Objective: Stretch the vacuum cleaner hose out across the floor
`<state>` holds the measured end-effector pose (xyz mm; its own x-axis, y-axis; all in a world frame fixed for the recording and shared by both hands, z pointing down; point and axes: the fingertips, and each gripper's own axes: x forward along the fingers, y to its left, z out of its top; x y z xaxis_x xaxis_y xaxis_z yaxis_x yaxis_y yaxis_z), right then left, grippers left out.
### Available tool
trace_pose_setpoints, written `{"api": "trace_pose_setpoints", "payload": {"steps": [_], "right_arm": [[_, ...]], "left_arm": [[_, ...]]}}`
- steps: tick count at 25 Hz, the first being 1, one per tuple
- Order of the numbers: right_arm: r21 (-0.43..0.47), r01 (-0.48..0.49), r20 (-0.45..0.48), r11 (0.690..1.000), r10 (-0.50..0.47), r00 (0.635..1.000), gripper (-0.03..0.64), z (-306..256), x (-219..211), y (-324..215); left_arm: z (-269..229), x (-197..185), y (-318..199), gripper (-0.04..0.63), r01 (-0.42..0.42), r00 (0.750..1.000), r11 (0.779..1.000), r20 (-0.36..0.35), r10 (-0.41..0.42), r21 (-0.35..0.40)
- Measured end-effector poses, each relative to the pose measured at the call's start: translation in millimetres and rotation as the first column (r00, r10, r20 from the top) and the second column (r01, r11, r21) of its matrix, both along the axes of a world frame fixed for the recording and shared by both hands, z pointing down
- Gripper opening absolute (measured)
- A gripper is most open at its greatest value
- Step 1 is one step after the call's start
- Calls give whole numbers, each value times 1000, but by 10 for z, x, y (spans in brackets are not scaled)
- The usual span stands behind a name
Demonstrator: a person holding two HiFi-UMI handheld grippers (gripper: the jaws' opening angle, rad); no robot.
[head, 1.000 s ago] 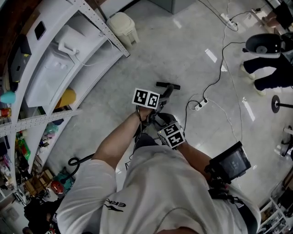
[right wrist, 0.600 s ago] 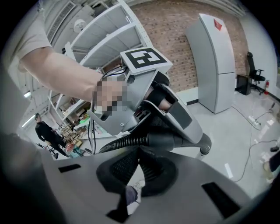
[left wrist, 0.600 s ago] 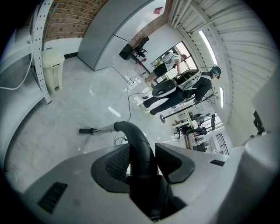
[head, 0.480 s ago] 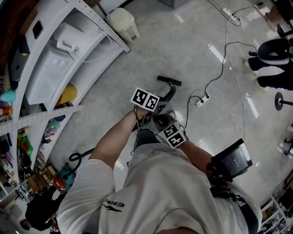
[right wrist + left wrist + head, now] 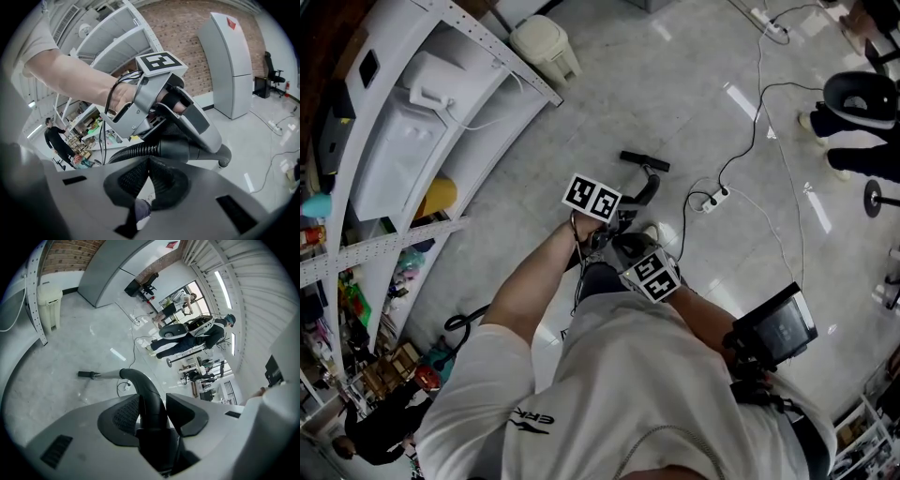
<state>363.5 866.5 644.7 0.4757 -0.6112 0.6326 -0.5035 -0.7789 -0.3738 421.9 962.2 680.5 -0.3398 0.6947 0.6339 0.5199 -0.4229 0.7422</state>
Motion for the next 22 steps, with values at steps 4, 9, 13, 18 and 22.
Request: {"api": "trace_pose_setpoints", "payload": {"steps": [4, 9, 13, 18, 22], "right_arm": [[3, 4, 3, 1000, -4, 1000, 2, -6, -10, 5], [7, 21, 4, 1000, -21, 1000, 2, -3, -13, -4], [10, 43, 12, 999, -44, 999, 2, -4, -42, 15], [9, 59, 26, 998, -59, 998, 2, -7, -74, 81], [1, 70, 42, 998, -70, 997, 2, 24, -94, 53]], "left_arm": [[-5, -10, 13, 179, 1, 1000, 1000, 5, -1, 0], [-6, -6, 20, 179, 7, 1000, 1000, 7, -7, -4], [-5, -23, 36, 179, 17, 1000, 1000, 5, -17, -1], [-11, -45, 126, 179, 19, 1000, 1000, -13, -19, -2], [-3, -57, 86, 179, 16, 1000, 1000, -17, -17, -9]]}}
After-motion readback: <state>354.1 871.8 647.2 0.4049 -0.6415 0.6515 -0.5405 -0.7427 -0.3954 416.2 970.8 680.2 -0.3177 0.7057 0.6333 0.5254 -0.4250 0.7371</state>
